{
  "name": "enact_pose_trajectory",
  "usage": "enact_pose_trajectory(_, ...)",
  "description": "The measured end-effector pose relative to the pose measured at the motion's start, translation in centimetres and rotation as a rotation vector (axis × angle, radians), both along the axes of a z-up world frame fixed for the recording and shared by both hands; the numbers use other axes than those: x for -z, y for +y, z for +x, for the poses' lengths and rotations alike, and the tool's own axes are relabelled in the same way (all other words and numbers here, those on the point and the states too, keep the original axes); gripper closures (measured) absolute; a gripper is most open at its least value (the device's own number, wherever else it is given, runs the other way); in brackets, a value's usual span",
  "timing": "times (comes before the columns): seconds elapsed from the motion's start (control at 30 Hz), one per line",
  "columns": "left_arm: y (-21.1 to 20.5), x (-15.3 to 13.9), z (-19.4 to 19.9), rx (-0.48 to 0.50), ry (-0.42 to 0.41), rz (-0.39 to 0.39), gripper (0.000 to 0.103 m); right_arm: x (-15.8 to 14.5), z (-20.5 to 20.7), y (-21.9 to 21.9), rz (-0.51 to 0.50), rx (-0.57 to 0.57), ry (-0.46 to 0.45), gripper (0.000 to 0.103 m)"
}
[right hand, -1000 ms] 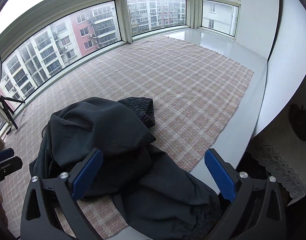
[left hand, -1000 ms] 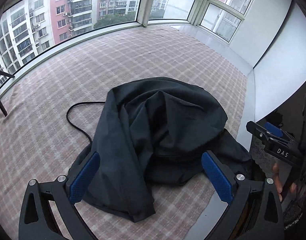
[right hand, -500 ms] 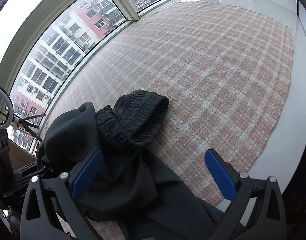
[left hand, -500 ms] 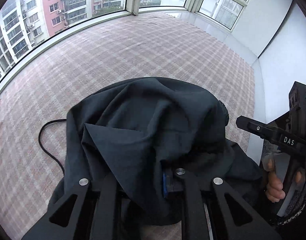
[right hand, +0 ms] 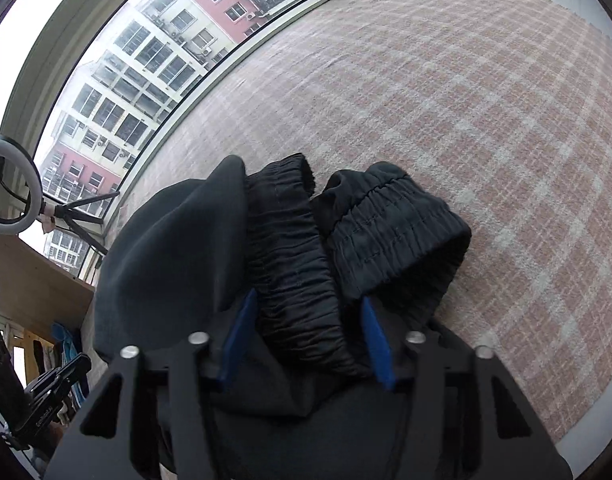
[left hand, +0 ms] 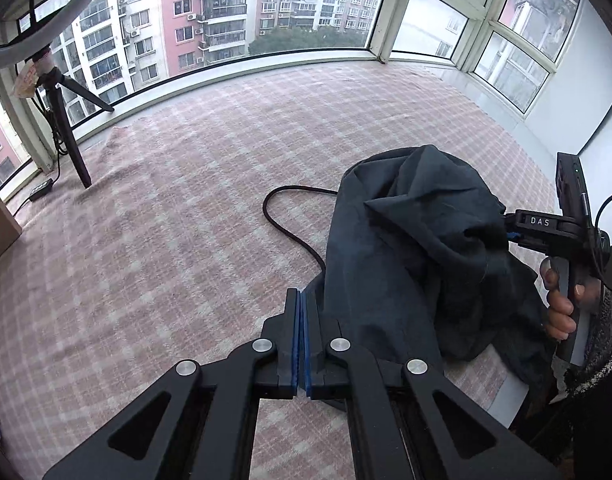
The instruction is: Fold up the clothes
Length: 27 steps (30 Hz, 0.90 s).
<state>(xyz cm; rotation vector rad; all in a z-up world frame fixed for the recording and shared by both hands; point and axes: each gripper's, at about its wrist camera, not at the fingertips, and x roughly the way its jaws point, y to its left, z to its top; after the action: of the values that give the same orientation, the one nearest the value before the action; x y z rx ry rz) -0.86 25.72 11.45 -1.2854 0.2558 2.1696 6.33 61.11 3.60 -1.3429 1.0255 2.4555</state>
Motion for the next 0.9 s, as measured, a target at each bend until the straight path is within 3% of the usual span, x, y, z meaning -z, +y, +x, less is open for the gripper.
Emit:
enact_pose_trajectory(0.1, -3.7, -1.7, -0.3, -0.058, 0.033, 0.030, 0.102, -2.5, 0.2, -0.6, 0.005, 0.006, 0.052, 0.089)
enact_pose_trajectory(0.2, -7.8, -3.6, -0.4, -0.116, 0.071, 0.062, 0.102, -6.6, 0.4, -1.9, -0.004, 0.027, 0.149, 0.091)
enact_pose_trajectory(0.3, -11.4, -4.8, -0.6, -0.185, 0.123, 0.085, 0.102, -12.1, -0.4, -5.8, -0.002, -0.027, 0.259, 0.092)
enact_pose_trajectory(0.43, -18.7, -7.2, 0.0, -0.299, 0.189, 0.123, 0.102, -19.3, -2.4, -16.5, -0.016, -0.216, 0.418, 0.098)
enact_pose_trajectory(0.57, -26.4, -8.7, 1.5, -0.436, 0.258, 0.117, 0.102, -24.3, -5.1, -31.9, -0.090, -0.467, 0.550, 0.101)
enact_pose_trajectory(0.63, -29.9, -8.4, 2.0, -0.497, 0.262, 0.111, 0.101, -24.0, -6.7, -40.7, -0.008, -0.617, 0.470, 0.101)
enact_pose_trajectory(0.73, -32.9, -7.1, 2.9, -0.517, 0.221, 0.095, 0.098, -21.1, -5.5, -47.3, 0.042, -0.776, 0.362, 0.099)
enact_pose_trajectory(0.77, -32.9, -6.6, 3.1, -0.503, 0.210, 0.074, 0.095, -20.0, -4.8, -48.0, 0.060, -0.790, 0.344, 0.097)
enact_pose_trajectory(0.8, -32.6, -6.0, 3.4, -0.484, 0.198, 0.053, 0.085, -18.9, -3.9, -47.1, 0.083, -0.761, 0.333, 0.091)
enact_pose_trajectory(0.83, -32.0, -5.2, 3.4, -0.457, 0.179, 0.047, 0.075, -17.6, -2.9, -45.7, 0.105, -0.721, 0.316, 0.077)
enact_pose_trajectory(0.9, -29.6, -3.8, 3.3, -0.385, 0.137, 0.065, 0.063, -15.0, -1.1, -41.0, 0.105, -0.623, 0.274, 0.057)
